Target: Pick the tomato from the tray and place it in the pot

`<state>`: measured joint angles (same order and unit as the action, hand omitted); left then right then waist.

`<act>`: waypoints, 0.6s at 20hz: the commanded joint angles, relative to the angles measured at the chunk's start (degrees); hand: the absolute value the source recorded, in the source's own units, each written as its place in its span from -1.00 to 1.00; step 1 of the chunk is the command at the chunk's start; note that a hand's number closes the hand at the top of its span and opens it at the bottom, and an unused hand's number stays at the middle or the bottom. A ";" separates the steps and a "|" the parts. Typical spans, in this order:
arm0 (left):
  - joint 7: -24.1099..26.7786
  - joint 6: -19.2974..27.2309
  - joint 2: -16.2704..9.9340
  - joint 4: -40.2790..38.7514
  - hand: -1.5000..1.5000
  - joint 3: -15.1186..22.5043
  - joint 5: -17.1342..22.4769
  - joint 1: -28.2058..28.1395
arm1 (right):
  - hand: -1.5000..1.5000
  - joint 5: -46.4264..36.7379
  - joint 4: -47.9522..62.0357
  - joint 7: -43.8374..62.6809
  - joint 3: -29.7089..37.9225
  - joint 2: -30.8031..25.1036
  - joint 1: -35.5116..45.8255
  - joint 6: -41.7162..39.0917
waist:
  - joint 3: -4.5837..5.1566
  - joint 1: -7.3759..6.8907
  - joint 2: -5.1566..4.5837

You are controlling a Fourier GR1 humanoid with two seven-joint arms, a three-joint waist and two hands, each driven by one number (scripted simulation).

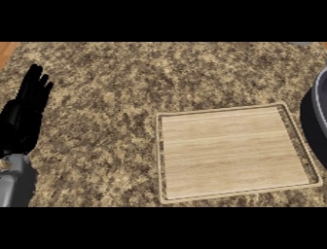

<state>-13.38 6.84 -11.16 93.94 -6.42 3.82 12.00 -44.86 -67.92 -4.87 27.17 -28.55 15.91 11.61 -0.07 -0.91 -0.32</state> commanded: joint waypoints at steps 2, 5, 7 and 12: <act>2.22 0.12 1.68 -0.79 0.00 1.07 -0.61 -1.26 | -1.00 4.43 15.05 -2.31 2.38 0.14 5.31 -1.53 | -0.02 -0.15 -0.04; -3.00 0.21 -0.42 3.20 0.00 0.33 -0.35 -0.09 | -1.00 8.77 21.36 -7.95 3.28 -3.67 9.28 -8.38 | -0.06 -0.26 0.06; -0.37 -1.34 -0.90 0.67 0.00 -1.28 1.19 0.08 | -1.00 10.21 25.65 -11.04 3.48 -3.80 10.99 -9.86 | -0.03 -0.16 0.00; -0.88 1.34 0.05 -1.74 0.00 -0.89 -0.81 3.87 | -1.00 21.23 25.03 -18.91 9.80 -0.17 12.80 -13.39 | -0.04 1.02 0.14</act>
<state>-13.56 6.81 -11.01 93.74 -6.87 3.85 12.59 -29.99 -44.25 -19.39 33.67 -30.02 26.58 1.30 -0.14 -0.68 -0.28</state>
